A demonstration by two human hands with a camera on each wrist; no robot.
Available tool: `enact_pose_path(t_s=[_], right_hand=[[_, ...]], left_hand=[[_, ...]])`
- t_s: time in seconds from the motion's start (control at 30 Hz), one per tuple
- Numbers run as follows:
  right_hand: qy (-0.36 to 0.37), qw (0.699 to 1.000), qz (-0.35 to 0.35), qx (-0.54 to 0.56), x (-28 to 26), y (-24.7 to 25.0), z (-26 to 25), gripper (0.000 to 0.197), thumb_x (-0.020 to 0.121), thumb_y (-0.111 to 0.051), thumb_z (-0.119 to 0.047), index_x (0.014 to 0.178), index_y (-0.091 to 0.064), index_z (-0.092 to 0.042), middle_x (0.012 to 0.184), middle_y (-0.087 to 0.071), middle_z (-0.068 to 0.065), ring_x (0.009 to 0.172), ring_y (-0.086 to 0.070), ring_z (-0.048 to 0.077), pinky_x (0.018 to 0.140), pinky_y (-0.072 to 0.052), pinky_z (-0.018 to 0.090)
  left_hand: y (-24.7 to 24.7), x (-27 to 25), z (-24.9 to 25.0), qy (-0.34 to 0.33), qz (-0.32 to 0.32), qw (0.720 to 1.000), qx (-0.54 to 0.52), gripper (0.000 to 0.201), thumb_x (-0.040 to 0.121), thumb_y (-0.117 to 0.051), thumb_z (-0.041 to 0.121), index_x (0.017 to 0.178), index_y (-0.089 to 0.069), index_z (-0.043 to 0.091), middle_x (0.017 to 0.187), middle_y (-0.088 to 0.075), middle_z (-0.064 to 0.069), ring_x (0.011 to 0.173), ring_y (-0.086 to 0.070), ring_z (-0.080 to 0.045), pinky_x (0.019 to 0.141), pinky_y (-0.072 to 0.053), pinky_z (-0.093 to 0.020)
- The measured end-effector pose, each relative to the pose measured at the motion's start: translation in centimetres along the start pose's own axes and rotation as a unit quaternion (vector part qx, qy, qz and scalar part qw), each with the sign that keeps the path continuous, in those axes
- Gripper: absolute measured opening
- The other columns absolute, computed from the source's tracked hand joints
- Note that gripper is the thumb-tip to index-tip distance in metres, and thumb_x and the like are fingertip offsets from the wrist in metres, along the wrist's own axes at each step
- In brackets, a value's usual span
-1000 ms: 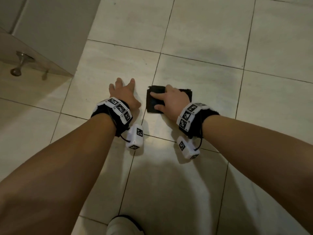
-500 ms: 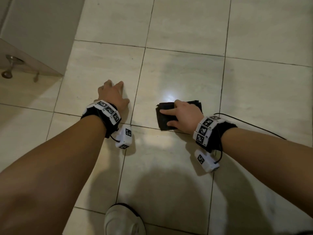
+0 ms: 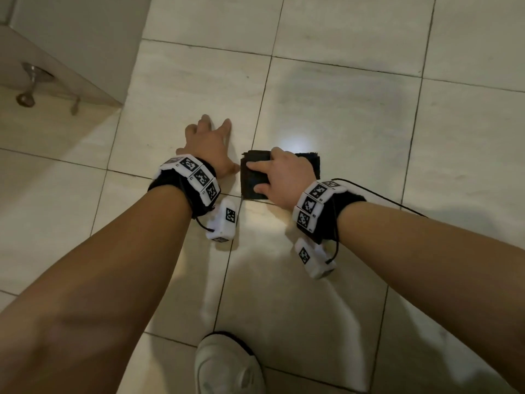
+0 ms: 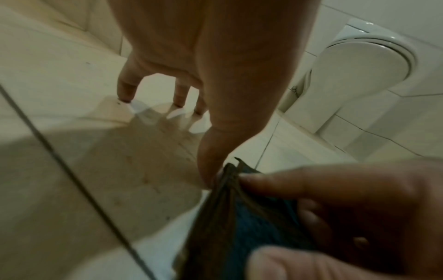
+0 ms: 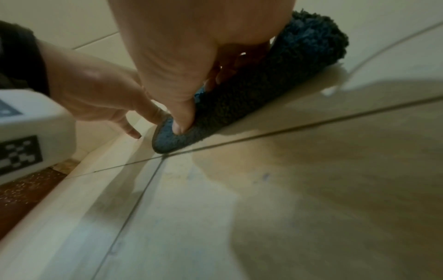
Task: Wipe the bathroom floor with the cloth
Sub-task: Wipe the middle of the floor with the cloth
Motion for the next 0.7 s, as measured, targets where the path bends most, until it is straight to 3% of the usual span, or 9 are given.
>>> enact_pose_path(t_s=[0.13,0.23,0.5,0.7], right_hand=[[0.004,1.000,0.011,0.011,1.2,0.1,-1.2,0.051,0.093,-0.057,-0.051,0.140,-0.044,-0.038,0.124,-0.050,0.002,0.109,-0.054,0.024,0.081,-0.043,0.037],[0.003,1.000,0.015,0.015,1.1,0.1,-1.1,0.052,0.093,-0.057,-0.052,0.142,-0.044,-0.039,0.126,-0.050,0.001,0.112,-0.053,0.023,0.082,-0.042,0.037],[-0.017,0.998,0.004,0.060,-2.1,0.3,2.2,0.055,0.091,-0.060,-0.052,0.143,-0.044,-0.045,0.118,-0.050,-0.002,0.111,-0.054,0.021,0.084,-0.043,0.035],[-0.075,0.993,0.012,0.091,-7.3,0.3,8.9,0.055,0.089,-0.065,-0.048,0.141,-0.047,-0.045,0.118,-0.052,-0.002,0.113,-0.054,0.020,0.090,-0.046,0.035]], left_hand=[[0.1,0.2,0.0,-0.005,0.008,1.000,-0.002,0.098,0.073,-0.078,0.044,0.150,-0.018,0.037,0.155,-0.014,-0.009,0.139,-0.018,-0.038,0.092,-0.043,-0.062],[0.0,0.6,0.2,-0.011,0.003,1.000,0.009,0.100,0.074,-0.077,0.042,0.152,-0.015,0.035,0.155,-0.012,-0.012,0.139,-0.016,-0.040,0.099,-0.041,-0.060],[-0.5,0.7,1.0,0.000,-0.014,0.999,0.035,0.107,0.076,-0.078,0.049,0.155,-0.007,0.028,0.160,-0.002,-0.020,0.144,-0.011,-0.046,0.119,-0.020,-0.048],[-0.4,0.9,1.6,0.032,-0.016,0.998,0.048,0.103,0.074,-0.081,0.038,0.152,-0.016,0.023,0.156,-0.014,-0.018,0.135,-0.027,-0.050,0.111,-0.032,-0.052]])
Point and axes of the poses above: each hand's wrist, its own x-axis towards the middle knuckle, its own y-axis out of the back of the hand, z = x × y, the point moved 9 cm from there along x, towards the middle knuckle
